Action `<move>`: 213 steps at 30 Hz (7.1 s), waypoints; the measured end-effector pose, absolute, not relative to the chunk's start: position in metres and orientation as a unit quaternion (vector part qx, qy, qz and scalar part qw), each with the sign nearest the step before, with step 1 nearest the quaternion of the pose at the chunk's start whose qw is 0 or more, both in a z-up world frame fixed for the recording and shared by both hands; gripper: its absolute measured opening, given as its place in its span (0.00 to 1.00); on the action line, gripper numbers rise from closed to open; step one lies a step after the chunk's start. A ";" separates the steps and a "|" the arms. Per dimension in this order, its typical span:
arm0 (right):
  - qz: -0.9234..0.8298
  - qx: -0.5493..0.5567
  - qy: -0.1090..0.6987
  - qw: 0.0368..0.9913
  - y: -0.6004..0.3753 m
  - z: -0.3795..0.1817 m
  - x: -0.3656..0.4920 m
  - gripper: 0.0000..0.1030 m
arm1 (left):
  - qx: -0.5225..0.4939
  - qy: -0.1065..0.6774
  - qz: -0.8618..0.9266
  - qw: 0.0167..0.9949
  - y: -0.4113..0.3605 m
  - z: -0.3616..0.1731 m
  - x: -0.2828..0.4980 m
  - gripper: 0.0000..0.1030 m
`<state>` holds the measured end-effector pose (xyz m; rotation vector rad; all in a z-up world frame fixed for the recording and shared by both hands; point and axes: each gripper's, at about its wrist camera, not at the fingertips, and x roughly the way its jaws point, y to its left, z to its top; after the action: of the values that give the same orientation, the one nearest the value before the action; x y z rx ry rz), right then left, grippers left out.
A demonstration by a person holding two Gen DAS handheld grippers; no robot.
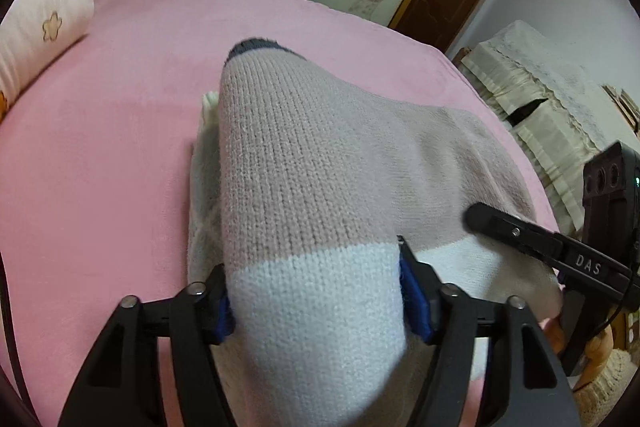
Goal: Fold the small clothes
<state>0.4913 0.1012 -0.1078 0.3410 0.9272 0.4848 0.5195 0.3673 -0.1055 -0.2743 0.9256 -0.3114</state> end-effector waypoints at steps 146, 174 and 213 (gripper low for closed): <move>0.122 0.052 0.368 0.920 -0.118 0.008 -0.029 0.54 | -0.015 0.398 -0.006 0.917 0.086 0.042 0.002 0.99; 0.123 0.054 0.369 0.920 -0.119 0.007 -0.030 0.54 | -0.017 0.399 -0.004 0.917 0.086 0.042 -0.002 0.99; 0.124 0.056 0.370 0.919 -0.120 0.007 -0.030 0.54 | -0.019 0.407 -0.002 0.913 0.086 0.039 -0.003 0.98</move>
<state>-0.0299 -0.1199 0.0072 0.1155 0.7597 0.2547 -0.0035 0.0858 0.0390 -0.0398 0.8390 -0.0041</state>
